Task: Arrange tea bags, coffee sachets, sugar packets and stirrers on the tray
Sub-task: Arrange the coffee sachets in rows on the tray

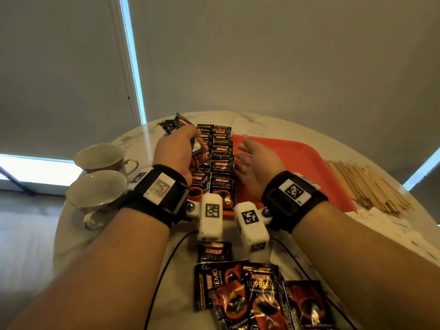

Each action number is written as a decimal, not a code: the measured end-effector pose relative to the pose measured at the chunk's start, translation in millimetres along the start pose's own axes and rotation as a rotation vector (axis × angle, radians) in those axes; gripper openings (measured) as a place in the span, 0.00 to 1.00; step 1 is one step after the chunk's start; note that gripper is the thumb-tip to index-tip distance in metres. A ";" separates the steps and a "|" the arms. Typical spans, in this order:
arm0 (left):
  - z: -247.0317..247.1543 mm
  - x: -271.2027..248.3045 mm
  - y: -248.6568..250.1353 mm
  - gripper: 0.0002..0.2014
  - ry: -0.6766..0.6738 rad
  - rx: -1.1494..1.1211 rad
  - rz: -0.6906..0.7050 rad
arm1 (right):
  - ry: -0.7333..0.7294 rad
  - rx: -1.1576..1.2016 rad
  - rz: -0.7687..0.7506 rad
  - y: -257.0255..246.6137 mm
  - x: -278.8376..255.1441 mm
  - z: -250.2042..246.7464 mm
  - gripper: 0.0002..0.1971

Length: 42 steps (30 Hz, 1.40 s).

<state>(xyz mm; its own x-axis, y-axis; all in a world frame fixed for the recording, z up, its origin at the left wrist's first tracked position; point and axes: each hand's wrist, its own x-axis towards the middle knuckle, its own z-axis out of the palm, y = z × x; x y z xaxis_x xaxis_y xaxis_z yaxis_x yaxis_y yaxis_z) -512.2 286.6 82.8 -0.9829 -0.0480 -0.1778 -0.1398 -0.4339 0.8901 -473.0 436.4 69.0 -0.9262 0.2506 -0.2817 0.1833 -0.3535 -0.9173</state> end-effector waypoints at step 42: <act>2.9 8.7 -10.6 0.14 -0.017 0.076 -0.050 | -0.019 -0.160 0.053 -53.1 110.3 2.9 0.29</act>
<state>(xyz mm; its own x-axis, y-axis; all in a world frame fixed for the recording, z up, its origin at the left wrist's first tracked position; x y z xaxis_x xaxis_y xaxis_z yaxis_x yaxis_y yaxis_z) -519.6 293.4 73.0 -0.9763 -0.0124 -0.2159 -0.1965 -0.3658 0.9097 -585.8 480.2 87.5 -0.9194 0.2179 -0.3274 0.2811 -0.2179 -0.9346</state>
